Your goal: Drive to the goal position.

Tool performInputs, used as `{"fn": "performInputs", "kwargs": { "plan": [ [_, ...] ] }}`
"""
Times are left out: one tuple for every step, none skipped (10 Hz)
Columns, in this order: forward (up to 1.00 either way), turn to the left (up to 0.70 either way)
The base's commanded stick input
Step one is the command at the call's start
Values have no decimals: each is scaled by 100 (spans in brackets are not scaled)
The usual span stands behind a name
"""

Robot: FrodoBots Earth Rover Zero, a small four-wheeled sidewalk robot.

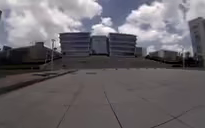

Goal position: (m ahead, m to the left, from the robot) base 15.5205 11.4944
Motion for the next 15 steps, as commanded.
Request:
{"fn": "performInputs", "kwargs": {
  "plan": [
    [70, 0],
    [70, 0],
    [70, 0],
    [70, 0],
    [70, 0],
    [70, 0],
    [70, 0],
    [70, 0],
    [70, 0],
    [70, 0],
    [70, 0],
    [70, 0],
    [70, 0],
    [70, 0],
    [70, 0]
  ]
}}
